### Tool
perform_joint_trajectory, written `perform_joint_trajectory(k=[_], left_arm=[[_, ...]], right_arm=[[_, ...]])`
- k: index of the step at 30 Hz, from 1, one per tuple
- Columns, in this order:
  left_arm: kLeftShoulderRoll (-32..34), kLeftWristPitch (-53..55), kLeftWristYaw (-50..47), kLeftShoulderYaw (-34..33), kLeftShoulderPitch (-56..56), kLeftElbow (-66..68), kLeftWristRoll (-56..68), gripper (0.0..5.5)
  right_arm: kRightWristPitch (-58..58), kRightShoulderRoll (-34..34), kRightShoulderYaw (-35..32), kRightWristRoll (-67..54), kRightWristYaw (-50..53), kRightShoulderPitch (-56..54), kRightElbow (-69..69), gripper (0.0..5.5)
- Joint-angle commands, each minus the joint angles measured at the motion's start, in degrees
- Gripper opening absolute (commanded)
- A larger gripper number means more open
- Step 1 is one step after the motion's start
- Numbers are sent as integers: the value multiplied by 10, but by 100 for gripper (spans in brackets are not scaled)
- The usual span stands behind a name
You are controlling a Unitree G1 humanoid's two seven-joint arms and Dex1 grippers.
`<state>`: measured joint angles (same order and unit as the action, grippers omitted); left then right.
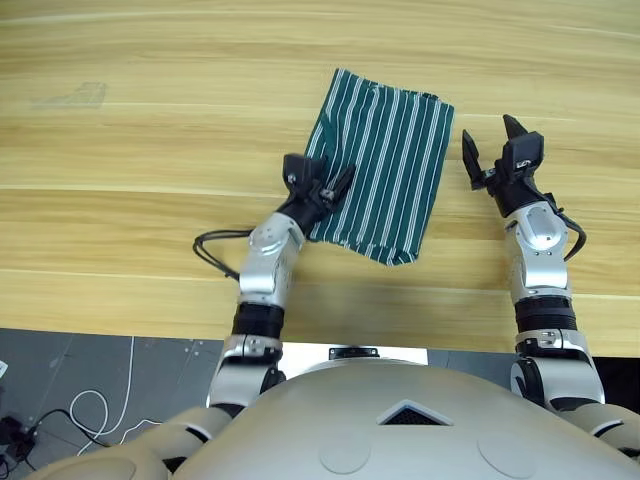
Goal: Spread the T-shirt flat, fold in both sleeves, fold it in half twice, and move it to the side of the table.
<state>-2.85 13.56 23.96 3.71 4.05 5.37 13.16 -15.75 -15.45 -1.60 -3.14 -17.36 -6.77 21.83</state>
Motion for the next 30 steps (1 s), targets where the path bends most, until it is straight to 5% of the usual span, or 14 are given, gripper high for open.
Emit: perform_joint_trajectory(k=[1, 10, 16, 21, 25, 30], left_arm=[[59, 199, -37, 40, 263, -172, 18, 317], [109, 187, -26, 45, 326, -243, 40, 317], [101, -95, -118, -27, 190, -131, -68, 317], [94, -221, -150, -66, 131, -105, -83, 317], [76, -218, -98, -33, 157, -153, -20, 317], [53, -188, -88, -7, 176, -161, 12, 317]], right_arm=[[33, 6, 9, 13, 7, -24, 1, 341], [39, 24, 28, 24, 9, -58, 26, 341], [6, 26, 32, 22, -8, -31, 40, 341], [-51, -9, 56, 69, -19, -4, 53, 341], [-151, -72, 84, 166, 14, 35, 62, 341], [-159, -61, 89, 145, 10, 60, 7, 341]])
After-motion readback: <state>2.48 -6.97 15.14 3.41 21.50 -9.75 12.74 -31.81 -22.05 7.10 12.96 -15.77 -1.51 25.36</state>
